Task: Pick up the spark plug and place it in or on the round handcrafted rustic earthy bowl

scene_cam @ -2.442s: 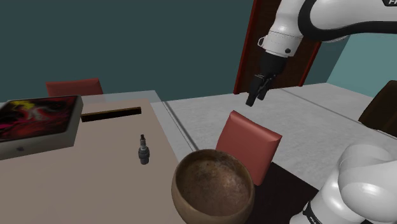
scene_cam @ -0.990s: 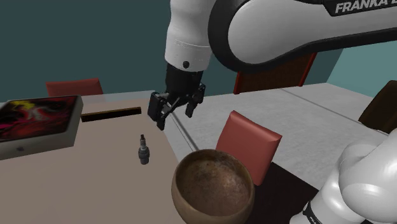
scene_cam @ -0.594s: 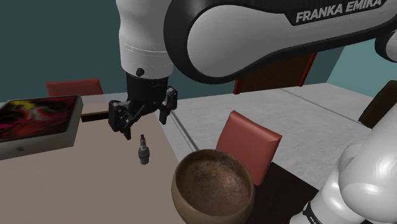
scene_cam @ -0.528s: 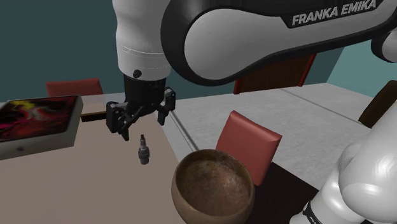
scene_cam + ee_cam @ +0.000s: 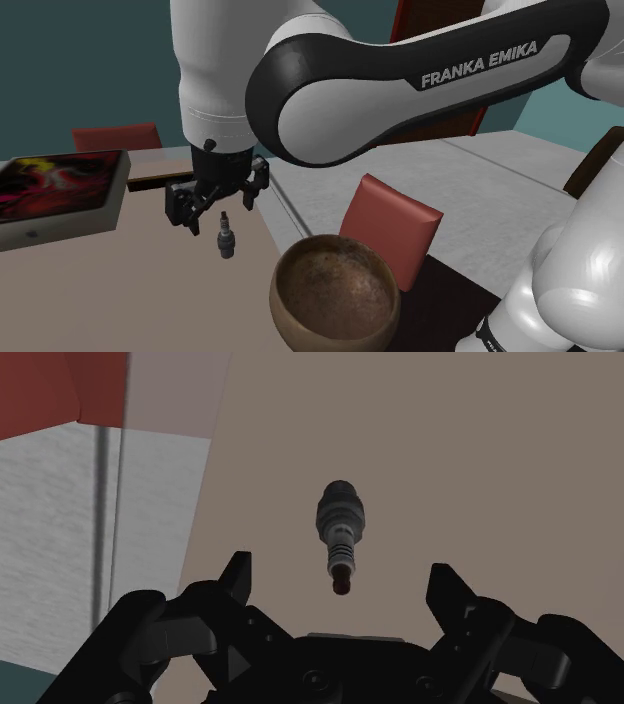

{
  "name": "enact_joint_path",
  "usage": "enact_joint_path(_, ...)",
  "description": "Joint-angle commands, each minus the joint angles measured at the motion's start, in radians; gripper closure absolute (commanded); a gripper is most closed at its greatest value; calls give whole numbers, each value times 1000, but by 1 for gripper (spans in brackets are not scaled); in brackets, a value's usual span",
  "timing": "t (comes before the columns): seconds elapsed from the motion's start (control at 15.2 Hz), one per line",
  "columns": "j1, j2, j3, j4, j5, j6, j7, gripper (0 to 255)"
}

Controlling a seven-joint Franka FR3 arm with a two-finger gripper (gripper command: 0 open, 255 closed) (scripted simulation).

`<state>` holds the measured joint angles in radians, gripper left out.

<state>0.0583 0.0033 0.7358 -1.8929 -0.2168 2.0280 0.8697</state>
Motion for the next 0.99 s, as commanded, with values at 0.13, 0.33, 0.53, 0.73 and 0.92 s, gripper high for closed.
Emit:
enact_joint_path(0.13,0,0,0,-6,-1,6,1,0)
enact_joint_path(0.33,0,0,0,-6,0,6,1,0)
enact_joint_path(0.53,0,0,0,-6,0,6,1,255)
enact_joint_path(0.73,0,0,0,-6,0,6,0,255)
enact_joint_path(0.92,0,0,0,-5,-1,6,1,255)
